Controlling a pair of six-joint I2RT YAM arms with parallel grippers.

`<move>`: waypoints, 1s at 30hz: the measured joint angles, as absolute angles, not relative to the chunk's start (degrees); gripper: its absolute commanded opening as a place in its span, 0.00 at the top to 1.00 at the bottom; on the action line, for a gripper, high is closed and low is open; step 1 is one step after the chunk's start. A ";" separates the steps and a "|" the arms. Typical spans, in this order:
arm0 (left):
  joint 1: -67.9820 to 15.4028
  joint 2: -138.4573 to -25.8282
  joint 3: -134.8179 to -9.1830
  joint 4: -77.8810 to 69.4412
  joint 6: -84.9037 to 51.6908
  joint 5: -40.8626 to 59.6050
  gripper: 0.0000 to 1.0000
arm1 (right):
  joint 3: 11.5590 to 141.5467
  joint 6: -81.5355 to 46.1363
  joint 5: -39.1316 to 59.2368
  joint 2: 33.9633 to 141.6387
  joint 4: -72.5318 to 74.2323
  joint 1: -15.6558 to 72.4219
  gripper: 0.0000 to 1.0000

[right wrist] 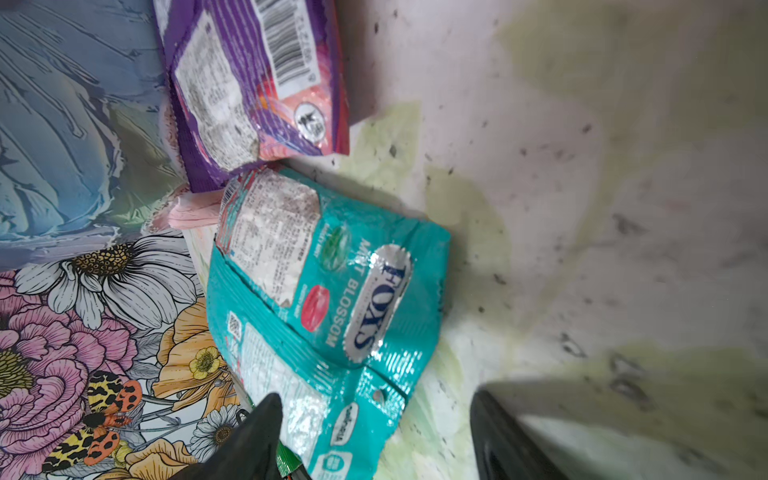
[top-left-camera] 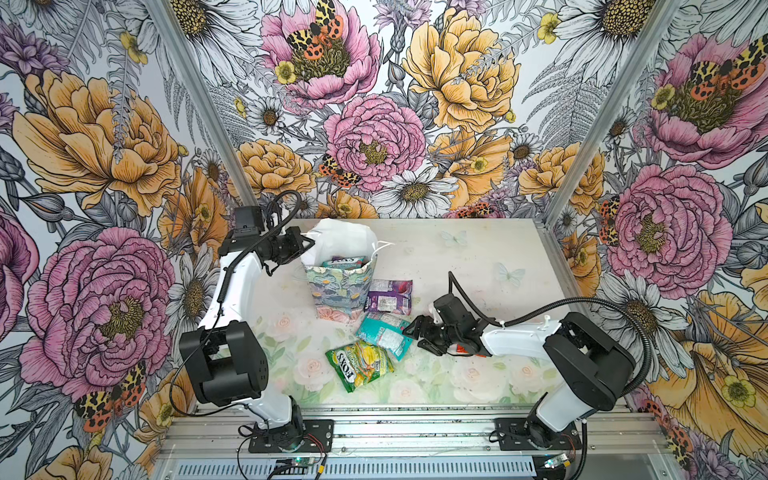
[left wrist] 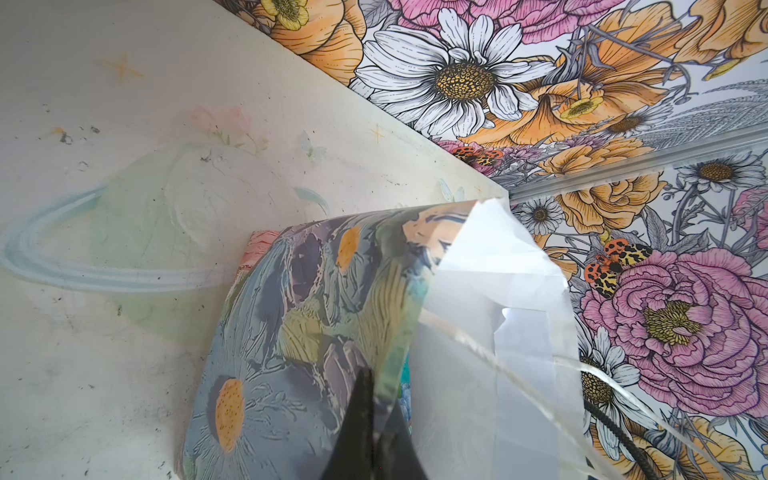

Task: Place the snacks into the paper bag
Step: 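Lower the right gripper onto the second teal Mint Blossom packet and grasp, then lift the second teal packet with the right gripper above the bag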

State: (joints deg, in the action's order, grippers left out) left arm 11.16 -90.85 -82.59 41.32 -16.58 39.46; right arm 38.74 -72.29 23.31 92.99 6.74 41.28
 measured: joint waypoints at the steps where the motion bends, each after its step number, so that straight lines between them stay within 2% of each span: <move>1: 11.16 -90.83 -82.59 41.32 -16.56 39.46 1.00 | 38.85 -72.49 23.49 93.34 7.27 41.36 0.29; 6: 11.16 -90.83 -82.59 41.32 -16.56 39.46 1.00 | 39.66 -74.24 24.38 96.03 11.44 41.85 0.31; 13: 11.16 -90.83 -82.54 41.30 -16.56 39.46 1.00 | 41.34 -76.66 24.91 99.24 15.31 42.74 0.44; 16: 11.16 -90.83 -82.54 41.30 -16.56 39.46 1.00 | 41.78 -77.08 24.99 99.77 16.21 42.76 0.53; 25: 11.16 -90.83 -82.54 41.30 -16.56 39.46 1.00 | 42.98 -76.82 24.99 100.92 17.58 42.81 0.89; 30: 11.16 -90.83 -82.54 41.30 -16.56 39.46 1.00 | 45.39 -74.30 24.93 100.79 15.20 42.81 0.96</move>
